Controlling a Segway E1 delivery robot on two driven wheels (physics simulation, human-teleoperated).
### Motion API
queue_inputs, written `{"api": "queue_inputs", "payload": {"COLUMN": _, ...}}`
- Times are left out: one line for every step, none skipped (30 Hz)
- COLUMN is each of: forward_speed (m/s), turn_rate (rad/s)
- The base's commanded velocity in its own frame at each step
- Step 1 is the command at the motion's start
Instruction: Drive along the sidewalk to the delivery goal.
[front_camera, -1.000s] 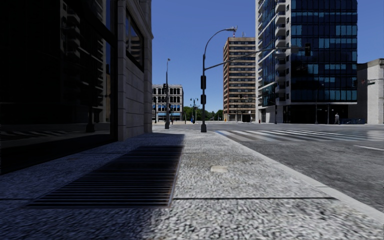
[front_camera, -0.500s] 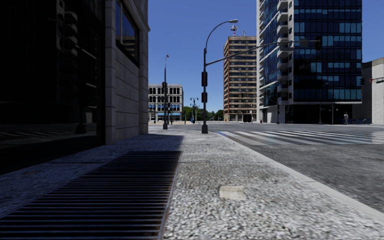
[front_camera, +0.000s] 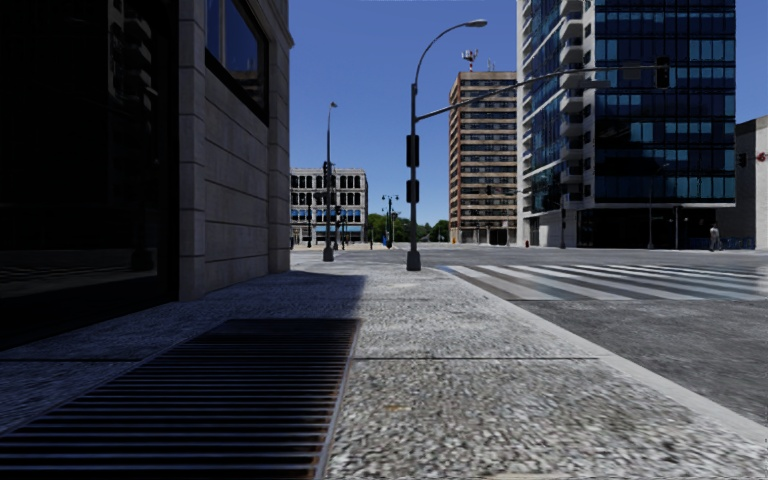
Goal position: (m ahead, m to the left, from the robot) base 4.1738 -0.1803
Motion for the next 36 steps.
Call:
{"api": "queue_inputs", "payload": {"forward_speed": 2.0, "turn_rate": 0.0}}
{"api": "queue_inputs", "payload": {"forward_speed": 2.0, "turn_rate": 0.0}}
{"api": "queue_inputs", "payload": {"forward_speed": 2.0, "turn_rate": 0.0}}
{"api": "queue_inputs", "payload": {"forward_speed": 2.0, "turn_rate": 0.0}}
{"api": "queue_inputs", "payload": {"forward_speed": 2.0, "turn_rate": 0.0}}
{"api": "queue_inputs", "payload": {"forward_speed": 2.0, "turn_rate": 0.0}}
{"api": "queue_inputs", "payload": {"forward_speed": 2.0, "turn_rate": 0.0}}
{"api": "queue_inputs", "payload": {"forward_speed": 2.0, "turn_rate": 0.0}}
{"api": "queue_inputs", "payload": {"forward_speed": 2.0, "turn_rate": 0.0}}
{"api": "queue_inputs", "payload": {"forward_speed": 2.0, "turn_rate": 0.0}}
{"api": "queue_inputs", "payload": {"forward_speed": 2.0, "turn_rate": 0.0}}
{"api": "queue_inputs", "payload": {"forward_speed": 2.0, "turn_rate": 0.0}}
{"api": "queue_inputs", "payload": {"forward_speed": 2.0, "turn_rate": 0.0}}
{"api": "queue_inputs", "payload": {"forward_speed": 2.0, "turn_rate": 0.0}}
{"api": "queue_inputs", "payload": {"forward_speed": 2.0, "turn_rate": 0.0}}
{"api": "queue_inputs", "payload": {"forward_speed": 2.0, "turn_rate": 0.0}}
{"api": "queue_inputs", "payload": {"forward_speed": 2.0, "turn_rate": 0.0}}
{"api": "queue_inputs", "payload": {"forward_speed": 2.0, "turn_rate": 0.0}}
{"api": "queue_inputs", "payload": {"forward_speed": 2.0, "turn_rate": 0.0}}
{"api": "queue_inputs", "payload": {"forward_speed": 2.0, "turn_rate": 0.0}}
{"api": "queue_inputs", "payload": {"forward_speed": 2.0, "turn_rate": 0.0}}
{"api": "queue_inputs", "payload": {"forward_speed": 2.0, "turn_rate": 0.0}}
{"api": "queue_inputs", "payload": {"forward_speed": 2.0, "turn_rate": 0.0}}
{"api": "queue_inputs", "payload": {"forward_speed": 2.0, "turn_rate": 0.0}}
{"api": "queue_inputs", "payload": {"forward_speed": 2.0, "turn_rate": 0.0}}
{"api": "queue_inputs", "payload": {"forward_speed": 2.0, "turn_rate": 0.0}}
{"api": "queue_inputs", "payload": {"forward_speed": 2.0, "turn_rate": 0.0}}
{"api": "queue_inputs", "payload": {"forward_speed": 2.0, "turn_rate": 0.0}}
{"api": "queue_inputs", "payload": {"forward_speed": 2.0, "turn_rate": 0.0}}
{"api": "queue_inputs", "payload": {"forward_speed": 2.0, "turn_rate": 0.0}}
{"api": "queue_inputs", "payload": {"forward_speed": 2.0, "turn_rate": 0.0}}
{"api": "queue_inputs", "payload": {"forward_speed": 2.0, "turn_rate": 0.0}}
{"api": "queue_inputs", "payload": {"forward_speed": 2.0, "turn_rate": 0.0}}
{"api": "queue_inputs", "payload": {"forward_speed": 2.0, "turn_rate": 0.0}}
{"api": "queue_inputs", "payload": {"forward_speed": 2.0, "turn_rate": 0.0}}
{"api": "queue_inputs", "payload": {"forward_speed": 2.0, "turn_rate": 0.0}}
